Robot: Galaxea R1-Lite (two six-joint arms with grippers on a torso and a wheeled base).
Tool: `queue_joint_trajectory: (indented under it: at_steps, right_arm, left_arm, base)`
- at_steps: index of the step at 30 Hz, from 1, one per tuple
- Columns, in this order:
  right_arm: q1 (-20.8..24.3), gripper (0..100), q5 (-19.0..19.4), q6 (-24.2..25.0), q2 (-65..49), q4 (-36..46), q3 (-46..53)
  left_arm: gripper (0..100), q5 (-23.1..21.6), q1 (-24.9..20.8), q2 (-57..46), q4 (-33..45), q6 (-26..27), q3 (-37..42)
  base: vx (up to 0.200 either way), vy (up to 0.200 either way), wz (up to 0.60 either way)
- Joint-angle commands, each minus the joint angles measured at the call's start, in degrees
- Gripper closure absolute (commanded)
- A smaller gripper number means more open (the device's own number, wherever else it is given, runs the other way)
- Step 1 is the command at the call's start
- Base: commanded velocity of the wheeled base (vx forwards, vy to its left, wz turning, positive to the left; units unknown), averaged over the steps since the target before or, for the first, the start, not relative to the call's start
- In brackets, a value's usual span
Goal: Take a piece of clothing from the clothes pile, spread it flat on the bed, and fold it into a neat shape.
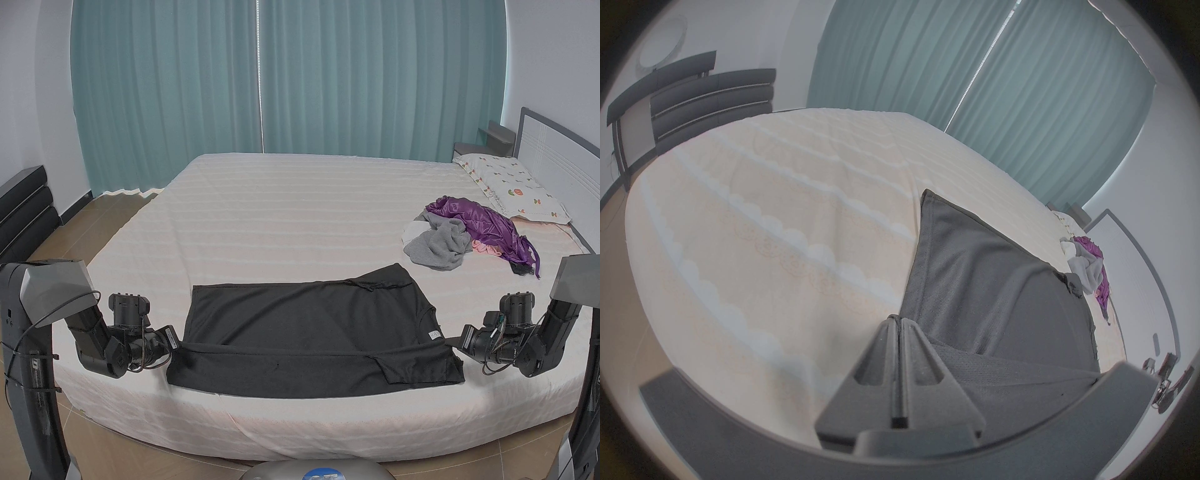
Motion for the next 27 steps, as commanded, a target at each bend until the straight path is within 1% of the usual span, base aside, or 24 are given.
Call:
queue_joint_trajectory:
  at_steps: [1, 2, 8, 11, 13, 14, 18, 21, 23, 26, 27]
  right_arm:
    - [-0.04, 0, 0.06, 0.32, 2.19, -0.53, -0.58]
    - [0.05, 0, 0.06, 0.32, 2.45, -0.62, -0.58]
    - [0.05, 0, 0.23, 1.55, 2.1, -0.88, -0.05]
    - [0.05, 0, 0.41, 4.36, -0.36, -1.15, 1.09]
    - [0.05, 0, 0.5, 6.29, -1.68, -1.67, 2.76]
    - [0.05, 0, 0.5, 6.29, -1.68, -1.67, 2.76]
    - [0.05, 0, 0.5, 13.24, -5.11, -6.24, 9.27]
    - [0.05, 0, 0.5, 19.83, -6.69, -11.61, 14.45]
    - [0.05, 0, 0.5, 24.14, -6.25, -15.65, 16.82]
    - [0.22, 0, 0.58, 28.27, -4.41, -21.01, 18.67]
    - [0.05, 0, 0.58, 28.44, -4.32, -21.27, 18.76]
  left_arm:
    - [100, 0.0, -0.55, 1.43, 0.04, -1.31, -1.28]
    - [0, 0.0, -0.55, 1.52, 0.04, -1.39, -1.28]
    - [0, 0.0, -0.55, 1.78, -0.13, -2.1, -1.37]
    - [0, 0.0, -0.55, 1.17, -0.22, -5.26, -1.28]
    - [0, 0.0, -0.46, 0.11, -0.57, -6.14, -0.84]
    - [0, 0.0, -0.46, 0.11, -0.57, -6.14, -0.84]
    - [0, -1.14, 1.21, -6.3, -0.84, -9.3, 2.67]
    - [0, -1.58, 2.09, -10.17, -1.01, -10.71, 5.04]
    - [0, -1.58, 1.92, -11.67, -1.01, -12.73, 6.27]
    - [0, -2.02, 1.74, -12.81, -0.84, -16.42, 7.51]
    - [0, -2.02, 1.74, -12.81, -0.84, -16.6, 7.51]
  base:
    - [0.0, 0.0, 0.0]
    - [0.0, 0.0, 0.0]
    - [0.0, 0.0, 0.0]
    - [0.0, 0.0, 0.0]
    - [0.0, 0.0, 0.0]
    - [0.0, 0.0, 0.0]
    - [0.0, 0.0, 0.0]
    - [0.0, 0.0, 0.0]
    - [0.0, 0.0, 0.0]
    - [0.0, 0.0, 0.0]
    - [0.0, 0.0, 0.0]
